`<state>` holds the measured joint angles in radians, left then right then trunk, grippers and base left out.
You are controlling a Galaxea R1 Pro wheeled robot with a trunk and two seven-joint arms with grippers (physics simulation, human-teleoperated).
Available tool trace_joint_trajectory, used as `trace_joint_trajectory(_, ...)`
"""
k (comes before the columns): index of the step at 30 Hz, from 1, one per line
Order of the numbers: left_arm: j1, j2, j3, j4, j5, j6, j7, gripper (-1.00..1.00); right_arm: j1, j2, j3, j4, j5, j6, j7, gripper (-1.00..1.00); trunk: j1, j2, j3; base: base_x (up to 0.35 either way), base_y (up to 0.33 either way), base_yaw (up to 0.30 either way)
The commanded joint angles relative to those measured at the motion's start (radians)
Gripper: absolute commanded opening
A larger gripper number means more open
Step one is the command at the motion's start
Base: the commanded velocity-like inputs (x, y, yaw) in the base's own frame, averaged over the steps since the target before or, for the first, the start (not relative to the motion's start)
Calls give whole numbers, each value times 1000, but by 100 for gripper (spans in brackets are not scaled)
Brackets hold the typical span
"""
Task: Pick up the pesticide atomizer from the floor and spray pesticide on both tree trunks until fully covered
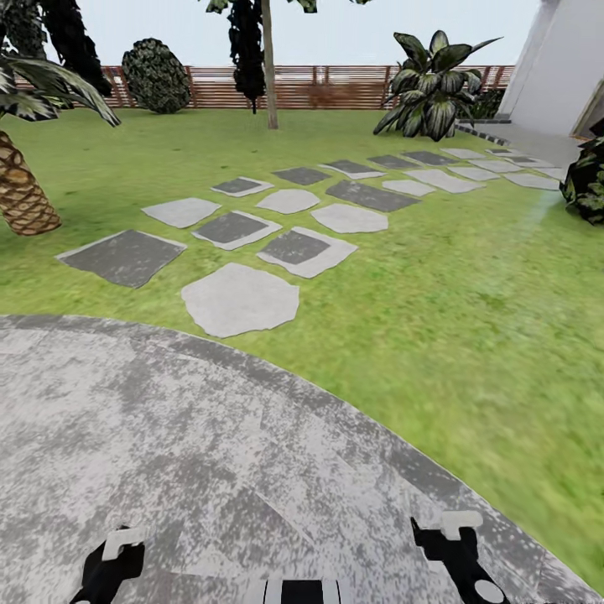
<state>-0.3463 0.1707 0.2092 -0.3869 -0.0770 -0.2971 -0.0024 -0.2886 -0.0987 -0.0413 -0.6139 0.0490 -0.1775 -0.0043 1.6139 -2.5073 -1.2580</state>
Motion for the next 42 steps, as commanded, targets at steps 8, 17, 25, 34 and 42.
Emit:
trace_joint_trajectory(8, 23, -5, 0, 0, 0, -1, 3, -100, 16, 7, 1, 176, 0, -215, 2, 100, -4, 2, 41, 0, 0, -213)
trace_joint_trajectory(17, 32, -7, 1, 0, -1, 0, 1, -100, 17, 7, 0, 232, -3, -260, -2, 100, -8, 4, 82, 0, 0, -110)
trace_joint_trajectory(25, 32, -7, 1, 0, -1, 0, 1, -100, 17, 7, -2, 233, -4, -260, -2, 100, -11, 6, 113, 0, 0, 0)
trace_joint_trajectory(34, 32, -7, 1, 0, -1, 0, 1, -100, 17, 7, -2, 234, -4, -260, -2, 100, -25, 28, 145, 0, 0, 0)
trace_joint_trajectory(42, 32, -7, 1, 0, -1, 0, 1, -100, 17, 7, -2, 235, -4, -260, -2, 100, -56, 84, 170, 0, 0, 0)
